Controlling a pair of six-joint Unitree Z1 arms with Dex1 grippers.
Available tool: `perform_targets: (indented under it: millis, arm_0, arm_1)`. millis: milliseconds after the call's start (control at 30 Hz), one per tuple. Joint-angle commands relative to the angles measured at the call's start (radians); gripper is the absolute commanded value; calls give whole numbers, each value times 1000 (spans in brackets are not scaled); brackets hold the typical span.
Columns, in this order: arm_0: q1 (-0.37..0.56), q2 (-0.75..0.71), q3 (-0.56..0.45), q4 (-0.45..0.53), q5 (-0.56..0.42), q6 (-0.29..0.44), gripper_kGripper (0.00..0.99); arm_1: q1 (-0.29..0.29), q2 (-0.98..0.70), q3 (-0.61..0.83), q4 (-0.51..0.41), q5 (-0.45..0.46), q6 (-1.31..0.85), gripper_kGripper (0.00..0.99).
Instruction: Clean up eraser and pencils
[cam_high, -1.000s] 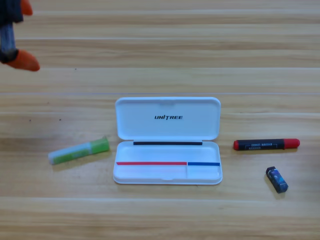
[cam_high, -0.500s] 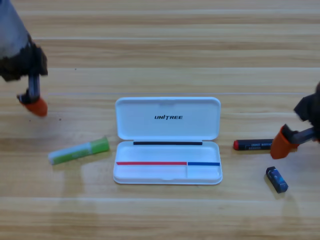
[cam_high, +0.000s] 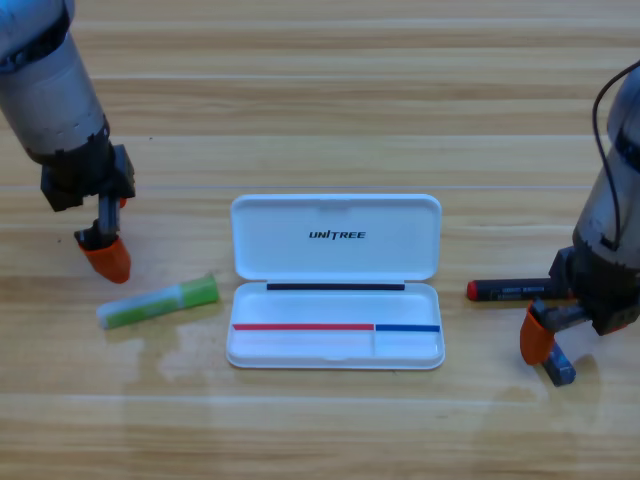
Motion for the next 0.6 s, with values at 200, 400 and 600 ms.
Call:
perform_targets:
  millis: [200, 400, 600]
  arm_0:
    - [-54, 118, -26, -30, -20, -81, 988]
    - [-79, 152, -2, -64, -23, -106, 986]
    - [-82, 162, 21, -92, -24, -109, 979]
  arm_1:
    - [24, 121, -19, -10, 24, -2, 726]
    - [24, 130, -16, -25, 29, -55, 52]
    - [24, 120, -10, -8, 44, -115, 0]
